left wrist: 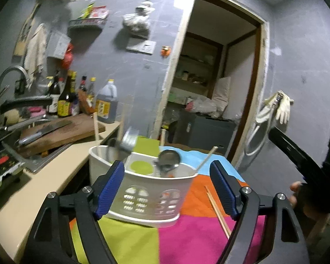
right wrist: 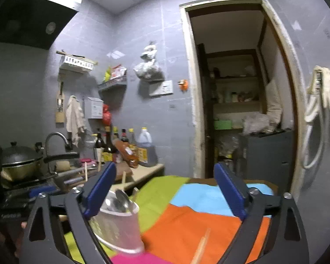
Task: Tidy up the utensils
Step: 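Open the right tool and move both open tools to the two chopsticks, then close the right tool on one wooden chopstick while the left grasps the other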
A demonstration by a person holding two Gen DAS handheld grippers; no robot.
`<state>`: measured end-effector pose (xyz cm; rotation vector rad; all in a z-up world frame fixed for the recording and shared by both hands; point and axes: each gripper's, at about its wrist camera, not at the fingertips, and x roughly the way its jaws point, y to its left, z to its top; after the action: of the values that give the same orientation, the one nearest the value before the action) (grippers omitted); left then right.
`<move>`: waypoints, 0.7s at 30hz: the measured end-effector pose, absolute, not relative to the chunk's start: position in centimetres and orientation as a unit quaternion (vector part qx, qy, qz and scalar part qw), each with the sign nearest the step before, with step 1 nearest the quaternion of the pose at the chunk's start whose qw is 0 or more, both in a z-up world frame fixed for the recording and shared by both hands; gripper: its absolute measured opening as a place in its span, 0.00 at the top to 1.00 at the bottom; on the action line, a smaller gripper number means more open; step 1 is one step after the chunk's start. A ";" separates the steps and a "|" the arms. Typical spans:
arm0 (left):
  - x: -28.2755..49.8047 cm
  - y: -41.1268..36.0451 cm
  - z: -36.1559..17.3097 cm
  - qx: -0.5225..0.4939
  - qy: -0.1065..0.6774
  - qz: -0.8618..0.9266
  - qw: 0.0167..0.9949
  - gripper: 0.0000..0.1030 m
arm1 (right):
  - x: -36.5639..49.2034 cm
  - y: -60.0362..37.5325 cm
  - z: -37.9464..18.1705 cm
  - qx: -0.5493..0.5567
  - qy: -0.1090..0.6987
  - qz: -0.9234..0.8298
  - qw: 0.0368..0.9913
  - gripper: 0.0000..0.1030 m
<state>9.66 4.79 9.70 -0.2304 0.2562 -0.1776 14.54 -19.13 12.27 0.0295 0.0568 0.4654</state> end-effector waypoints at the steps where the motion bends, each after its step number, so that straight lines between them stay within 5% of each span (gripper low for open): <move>1: 9.8 4.1 9.8 -0.108 0.126 -0.090 0.982 0.23 | 13.9 -19.9 12.2 0.012 0.029 0.223 0.974 0.03; 11: 10.7 -0.7 8.6 -0.075 0.132 -0.105 0.983 0.11 | 11.1 -24.4 10.1 -0.019 0.053 0.162 0.985 0.00; 21: 12.8 -3.8 5.4 -0.031 0.186 -0.101 0.977 0.10 | 13.9 -26.8 6.3 -0.016 0.149 0.154 0.977 0.00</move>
<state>12.77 -3.76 5.41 -0.0618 0.3750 -0.2033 13.94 -26.80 6.31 -0.0324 0.3007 0.3099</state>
